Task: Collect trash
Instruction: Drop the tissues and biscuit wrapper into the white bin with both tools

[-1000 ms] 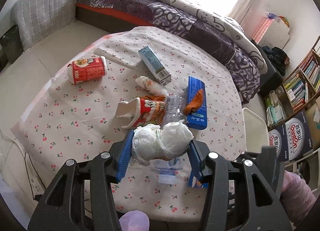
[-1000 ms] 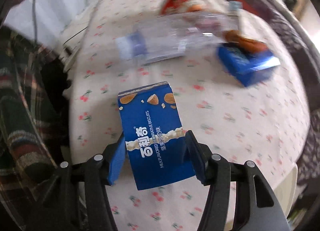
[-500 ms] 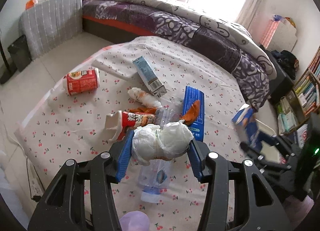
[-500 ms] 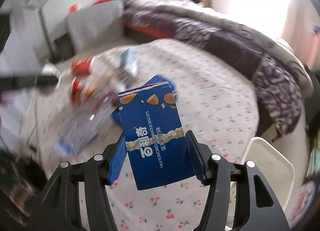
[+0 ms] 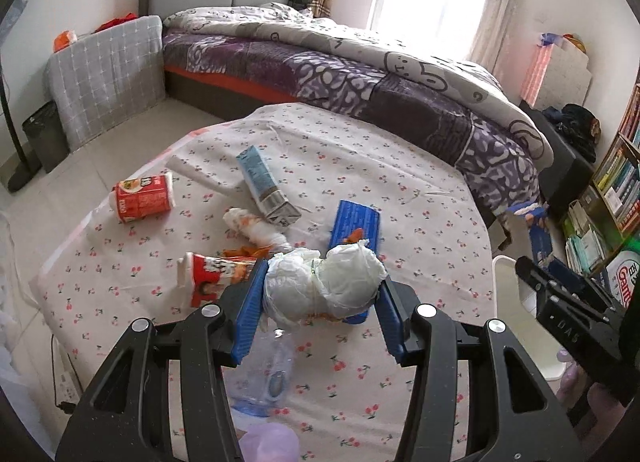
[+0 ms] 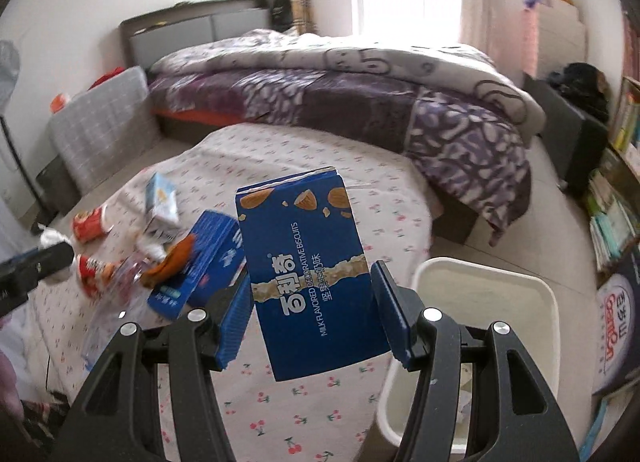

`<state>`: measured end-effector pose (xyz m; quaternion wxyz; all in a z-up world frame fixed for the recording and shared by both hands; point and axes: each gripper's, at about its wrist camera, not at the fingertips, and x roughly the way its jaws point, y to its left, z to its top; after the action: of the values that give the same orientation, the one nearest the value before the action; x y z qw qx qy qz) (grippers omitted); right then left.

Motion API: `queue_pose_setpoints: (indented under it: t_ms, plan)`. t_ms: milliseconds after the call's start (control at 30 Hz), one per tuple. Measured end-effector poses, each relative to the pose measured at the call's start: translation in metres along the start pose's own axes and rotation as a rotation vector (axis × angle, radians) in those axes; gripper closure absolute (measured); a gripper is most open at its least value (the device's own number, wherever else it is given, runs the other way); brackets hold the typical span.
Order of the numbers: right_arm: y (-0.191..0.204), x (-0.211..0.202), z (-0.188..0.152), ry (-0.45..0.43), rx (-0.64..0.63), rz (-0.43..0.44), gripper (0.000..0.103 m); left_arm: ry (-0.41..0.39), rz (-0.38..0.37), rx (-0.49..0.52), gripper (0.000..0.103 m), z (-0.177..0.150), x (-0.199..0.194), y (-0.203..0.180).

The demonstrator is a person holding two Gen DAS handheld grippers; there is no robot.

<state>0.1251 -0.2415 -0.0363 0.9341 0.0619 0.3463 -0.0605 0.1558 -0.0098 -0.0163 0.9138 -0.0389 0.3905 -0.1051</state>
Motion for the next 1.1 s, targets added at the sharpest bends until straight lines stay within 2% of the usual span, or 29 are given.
queue_pose_setpoints:
  t_ms: [267,533,567,633,733,1100]
  plan:
    - [-0.04,-0.011,0.003,-0.02,0.11,-0.098,0.046,0.022,-0.026,0.017,0.054,-0.001,0.013,-0.024]
    - [-0.093,-0.016,-0.003,0.028,0.242,-0.226,0.044,0.051,-0.076,0.057,0.054,-0.005,0.029,-0.061]
    - [-0.097,-0.017,-0.003,0.032,0.252,-0.239,0.043,0.056,-0.085,0.06,0.054,-0.006,0.031,-0.065]
    - [-0.111,-0.022,-0.005,0.027,0.289,-0.27,0.025,0.069,-0.107,0.069,0.054,-0.008,0.035,-0.078]
    - [-0.125,-0.032,-0.005,0.011,0.323,-0.314,0.019,0.084,-0.133,0.084,0.054,-0.011,0.04,-0.094]
    - [-0.167,-0.064,-0.003,-0.062,0.405,-0.379,0.013,0.168,-0.249,0.182,0.054,-0.035,0.061,-0.171]
